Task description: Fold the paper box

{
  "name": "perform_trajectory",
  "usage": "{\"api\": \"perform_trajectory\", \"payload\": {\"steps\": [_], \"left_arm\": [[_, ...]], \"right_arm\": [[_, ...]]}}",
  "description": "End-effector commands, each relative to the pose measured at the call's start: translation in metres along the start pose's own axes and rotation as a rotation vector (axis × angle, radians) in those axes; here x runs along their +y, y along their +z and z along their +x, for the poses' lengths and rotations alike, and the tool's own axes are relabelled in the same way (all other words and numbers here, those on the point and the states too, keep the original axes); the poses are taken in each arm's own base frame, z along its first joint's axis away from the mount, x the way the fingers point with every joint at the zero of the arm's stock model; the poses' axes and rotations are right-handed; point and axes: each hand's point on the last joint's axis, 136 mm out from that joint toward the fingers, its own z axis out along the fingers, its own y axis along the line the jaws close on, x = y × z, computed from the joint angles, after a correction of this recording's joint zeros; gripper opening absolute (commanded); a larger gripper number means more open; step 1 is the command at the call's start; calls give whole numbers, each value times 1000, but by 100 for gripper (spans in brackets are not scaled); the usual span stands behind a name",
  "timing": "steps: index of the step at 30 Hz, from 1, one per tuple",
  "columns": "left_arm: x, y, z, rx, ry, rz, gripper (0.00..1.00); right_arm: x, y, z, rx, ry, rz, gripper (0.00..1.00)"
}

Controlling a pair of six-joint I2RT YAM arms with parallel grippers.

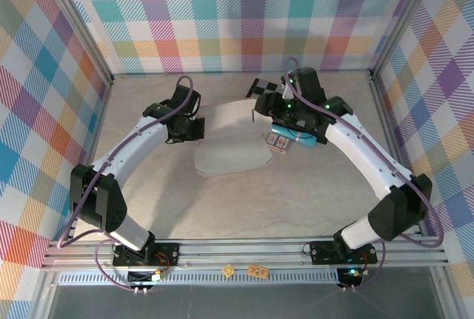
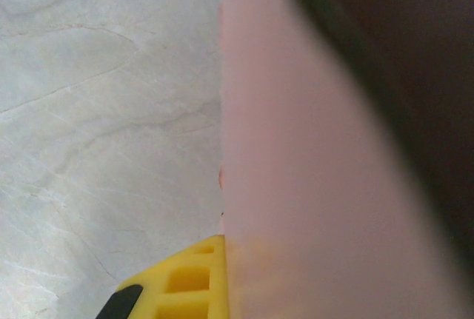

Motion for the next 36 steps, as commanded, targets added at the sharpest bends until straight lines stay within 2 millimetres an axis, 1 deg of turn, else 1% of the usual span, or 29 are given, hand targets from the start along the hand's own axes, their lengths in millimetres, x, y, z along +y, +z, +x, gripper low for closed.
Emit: {"api": "perform_trajectory", "payload": {"steps": [1, 3, 6, 8, 13, 15, 17, 21, 24, 26, 30, 34, 36], "left_arm": [[-6, -12, -8, -56, 22, 26, 0], [-6, -11, -8, -52, 23, 27, 0], [-7, -11, -7, -50, 23, 35, 0], [-7, -11, -6, -49, 22, 36, 0], [-7, -14, -6, -49, 20, 38, 0], [-8, -14, -6, -48, 22, 39, 0], [-8, -15, -7, -49, 20, 43, 0], [-9, -16, -7, -49, 18, 46, 0], [-10, -17, -8, -51, 18, 49, 0], [-10, -16, -7, -47, 17, 53, 0], [-10, -16, -7, -46, 16, 53, 0], [-11, -18, -8, -47, 17, 52, 0], [-10, -17, -8, -47, 18, 51, 0]], "right_arm": [[-25, 21, 22, 62, -32, 31, 52], [-31, 27, 28, 72, -34, 31, 52], [-42, 42, 33, 96, -22, 42, 55], [-47, 52, 33, 99, -10, 31, 56], [-46, 67, 22, 88, -17, 17, 56], [-50, 75, 24, 103, -15, 28, 56], [-60, 83, 28, 112, -17, 54, 56], [-74, 83, 25, 92, -24, 93, 56], [-71, 85, 23, 87, -27, 70, 56], [-68, 89, 22, 89, -25, 52, 53], [-70, 95, 21, 91, -19, 55, 51], [-74, 95, 22, 99, -16, 77, 51], [-77, 92, 23, 95, -20, 93, 53]]}}
